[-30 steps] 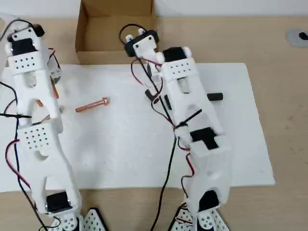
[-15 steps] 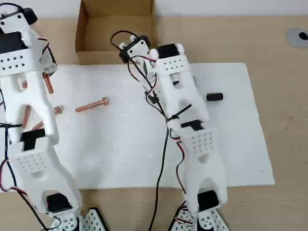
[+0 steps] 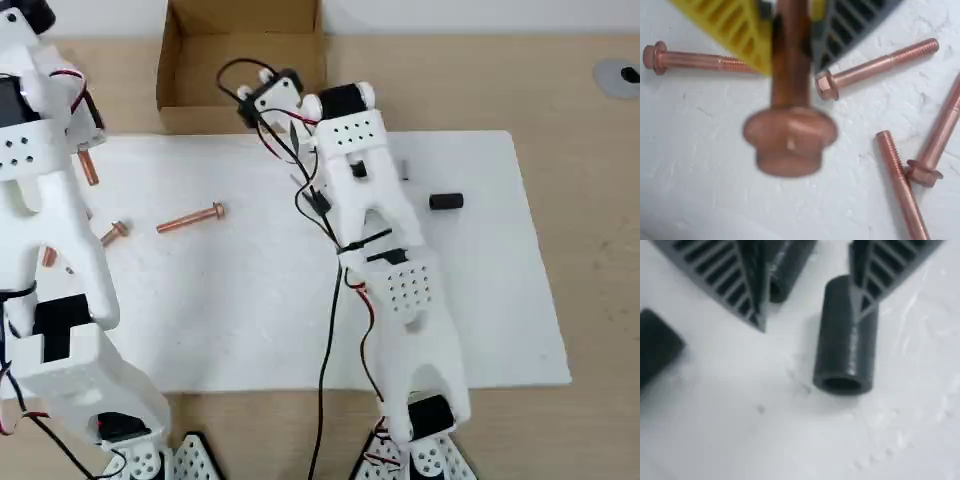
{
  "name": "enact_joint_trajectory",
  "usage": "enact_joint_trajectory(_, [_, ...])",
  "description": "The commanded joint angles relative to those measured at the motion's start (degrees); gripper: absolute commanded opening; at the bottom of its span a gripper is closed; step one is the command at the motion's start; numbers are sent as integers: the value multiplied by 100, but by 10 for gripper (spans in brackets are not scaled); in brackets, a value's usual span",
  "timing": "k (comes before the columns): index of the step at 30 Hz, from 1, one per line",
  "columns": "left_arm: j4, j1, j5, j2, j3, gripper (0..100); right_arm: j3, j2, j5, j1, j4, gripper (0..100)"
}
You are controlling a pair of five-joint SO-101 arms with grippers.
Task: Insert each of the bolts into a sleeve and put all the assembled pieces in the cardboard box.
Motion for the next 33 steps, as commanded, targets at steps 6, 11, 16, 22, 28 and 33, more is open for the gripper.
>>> enact_joint_trajectory(6, [9,97,-18,-338,-26,7,-84,-31,26,-75,114,148])
enact_joint_trajectory(11, [9,97,-18,-338,-18,7,312,-31,26,-84,-26,150])
enact_joint_trajectory(16, [0,97,-18,-338,246,7,374,-31,26,-84,0,203])
enact_joint_trajectory(22, [-79,97,-26,-338,343,7,374,-31,35,-145,-26,232])
enact_joint_trajectory(28, [-79,97,-26,-338,343,7,382,-22,-18,-470,-18,232])
enact_joint_trajectory(33, [-79,88,-26,-338,343,7,365,136,-132,-488,-35,232])
